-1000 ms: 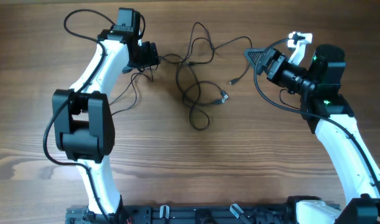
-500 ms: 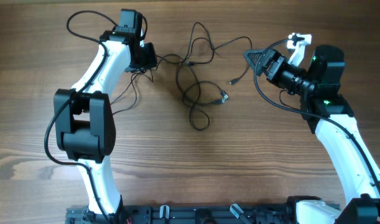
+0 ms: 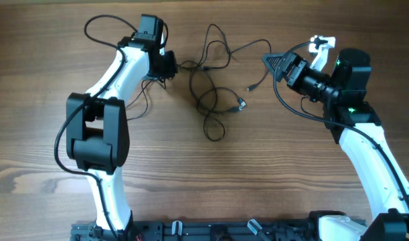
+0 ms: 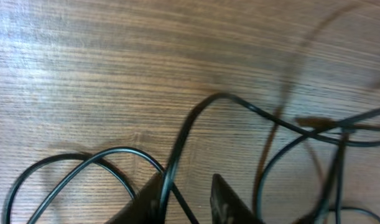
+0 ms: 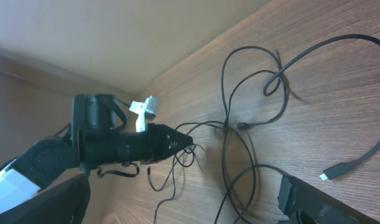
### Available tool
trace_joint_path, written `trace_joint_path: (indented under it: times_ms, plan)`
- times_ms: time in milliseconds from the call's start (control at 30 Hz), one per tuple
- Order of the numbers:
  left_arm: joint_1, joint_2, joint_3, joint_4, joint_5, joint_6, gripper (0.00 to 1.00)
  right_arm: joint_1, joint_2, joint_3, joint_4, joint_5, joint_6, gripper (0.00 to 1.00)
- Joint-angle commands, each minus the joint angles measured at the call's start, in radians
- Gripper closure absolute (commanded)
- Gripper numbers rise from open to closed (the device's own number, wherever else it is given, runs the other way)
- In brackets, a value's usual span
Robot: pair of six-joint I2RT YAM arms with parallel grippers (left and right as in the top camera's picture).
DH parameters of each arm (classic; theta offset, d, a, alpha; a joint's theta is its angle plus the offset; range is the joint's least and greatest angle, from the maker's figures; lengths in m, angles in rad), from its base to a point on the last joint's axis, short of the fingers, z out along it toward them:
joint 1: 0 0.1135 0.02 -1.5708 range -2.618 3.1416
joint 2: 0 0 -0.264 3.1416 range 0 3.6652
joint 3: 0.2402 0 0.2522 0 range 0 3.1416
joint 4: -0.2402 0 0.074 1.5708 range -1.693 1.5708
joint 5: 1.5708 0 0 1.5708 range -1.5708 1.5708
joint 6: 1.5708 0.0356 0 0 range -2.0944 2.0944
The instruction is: Untangle cables
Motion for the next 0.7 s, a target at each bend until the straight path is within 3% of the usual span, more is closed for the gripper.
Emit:
trace_joint_path:
  times_ms: [0,133,233,400,533,667]
  plan:
    - [-0.001,0.020,-0.010,0.015,-0.002,0.003,0.96,-0.001,-0.002,0.004,0.000,-0.008,-0.010,0.00]
    - [-0.002,-0.016,-0.008,0.026,-0.001,0.019,0.96,-0.001,-0.002,0.004,-0.008,-0.009,-0.010,0.00]
    - [-0.024,-0.169,0.018,0.071,0.000,0.084,0.96,-0.001,-0.002,0.004,-0.019,-0.009,-0.020,0.00]
    - [-0.095,-0.463,0.064,0.184,0.055,0.139,0.96,-0.001,-0.002,0.004,-0.014,-0.127,-0.163,0.00]
    - [-0.165,-0.670,0.064,0.325,0.070,0.139,0.96,-0.001,-0.002,0.004,0.045,-0.177,-0.146,0.00]
    - [-0.236,-0.805,0.064,0.452,0.070,0.139,0.96,-0.001,-0.002,0.004,0.213,-0.247,-0.033,0.00]
